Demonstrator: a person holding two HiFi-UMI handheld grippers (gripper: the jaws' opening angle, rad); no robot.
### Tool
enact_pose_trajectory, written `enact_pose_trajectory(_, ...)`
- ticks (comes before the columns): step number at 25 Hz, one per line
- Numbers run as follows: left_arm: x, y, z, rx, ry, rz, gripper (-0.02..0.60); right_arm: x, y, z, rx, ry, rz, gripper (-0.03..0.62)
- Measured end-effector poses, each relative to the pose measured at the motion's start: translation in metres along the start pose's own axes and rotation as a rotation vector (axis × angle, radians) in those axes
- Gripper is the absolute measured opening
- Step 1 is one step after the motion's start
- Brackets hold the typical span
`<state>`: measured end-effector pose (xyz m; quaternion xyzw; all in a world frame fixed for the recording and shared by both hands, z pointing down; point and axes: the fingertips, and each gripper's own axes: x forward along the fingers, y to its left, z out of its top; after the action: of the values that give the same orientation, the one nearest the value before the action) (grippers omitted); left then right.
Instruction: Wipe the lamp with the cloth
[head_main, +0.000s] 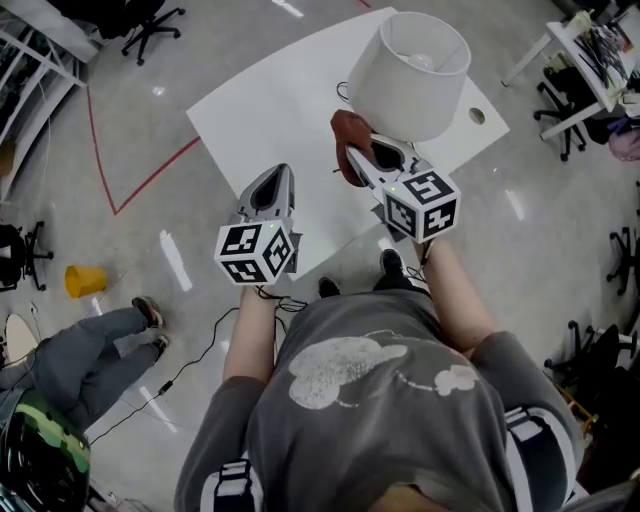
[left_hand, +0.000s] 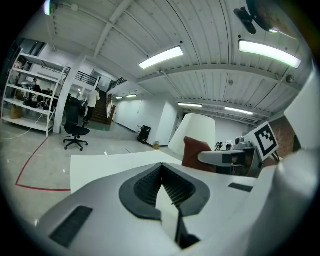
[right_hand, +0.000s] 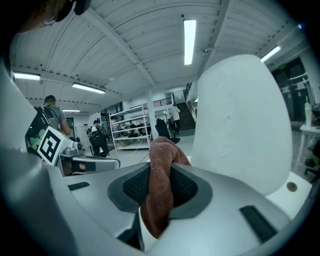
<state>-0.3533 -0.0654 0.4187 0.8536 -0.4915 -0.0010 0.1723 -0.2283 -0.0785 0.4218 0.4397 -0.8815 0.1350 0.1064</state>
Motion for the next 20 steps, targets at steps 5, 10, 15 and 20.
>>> enact_pose_trajectory(5,0.002,-0.002,0.017,0.029,-0.021,-0.060,0.008,-0.012,0.008,0.018,0.002,-0.044,-0.049,0.091)
enact_pose_trajectory(10,0.020,-0.030,0.050,0.078,-0.078,-0.128,0.008,-0.025,0.006,0.060,-0.019,-0.125,-0.058,0.091)
enact_pose_trajectory(15,0.043,-0.059,0.086,0.129,-0.129,-0.145,0.008,-0.040,-0.016,0.105,-0.021,-0.215,-0.069,0.091)
enact_pose_trajectory(20,0.047,-0.068,0.109,0.174,-0.148,-0.144,0.008,-0.049,-0.021,0.147,-0.002,-0.347,-0.078,0.091)
